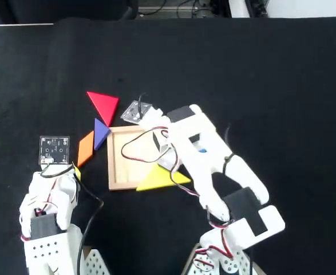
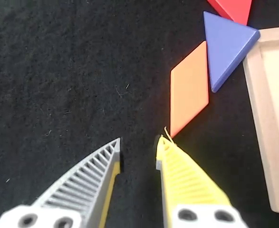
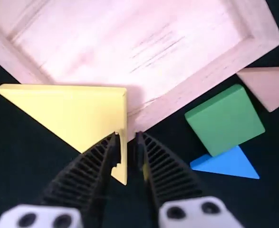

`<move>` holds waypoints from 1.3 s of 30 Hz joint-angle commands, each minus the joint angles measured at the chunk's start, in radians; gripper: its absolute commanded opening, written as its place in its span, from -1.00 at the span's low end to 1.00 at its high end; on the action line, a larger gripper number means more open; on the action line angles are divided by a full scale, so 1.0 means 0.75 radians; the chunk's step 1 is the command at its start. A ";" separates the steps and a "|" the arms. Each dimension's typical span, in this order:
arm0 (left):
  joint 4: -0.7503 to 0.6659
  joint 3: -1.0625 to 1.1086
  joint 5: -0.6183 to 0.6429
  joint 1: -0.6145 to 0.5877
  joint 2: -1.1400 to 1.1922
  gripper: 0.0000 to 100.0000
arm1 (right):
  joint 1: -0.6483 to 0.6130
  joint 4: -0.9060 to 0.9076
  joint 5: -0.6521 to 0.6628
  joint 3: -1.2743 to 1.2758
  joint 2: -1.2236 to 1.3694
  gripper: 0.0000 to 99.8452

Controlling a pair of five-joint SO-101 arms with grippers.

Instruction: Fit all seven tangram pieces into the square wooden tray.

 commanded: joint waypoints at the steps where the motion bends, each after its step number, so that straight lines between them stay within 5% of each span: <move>1: -0.031 0.013 -0.004 -0.005 -0.014 -0.74 | -0.020 0.002 0.014 -0.011 -0.017 -0.96; 7: -0.031 0.013 -0.004 -0.005 -0.014 -0.74 | -0.020 0.063 0.012 -0.097 -0.028 -0.96; 11: -0.033 0.013 -0.004 -0.005 -0.014 -0.74 | 0.004 0.350 0.014 -0.328 -0.085 -0.96; 16: -0.033 0.013 -0.004 -0.005 -0.014 -0.74 | -0.176 0.673 0.014 -0.400 -0.173 -0.98; 24: -0.031 0.013 -0.004 -0.005 -0.014 -0.74 | -0.168 0.311 0.014 -0.003 -0.007 -0.98; 39: -0.031 0.013 -0.004 -0.005 -0.014 -0.74 | -0.180 0.307 0.004 -0.443 0.422 -0.98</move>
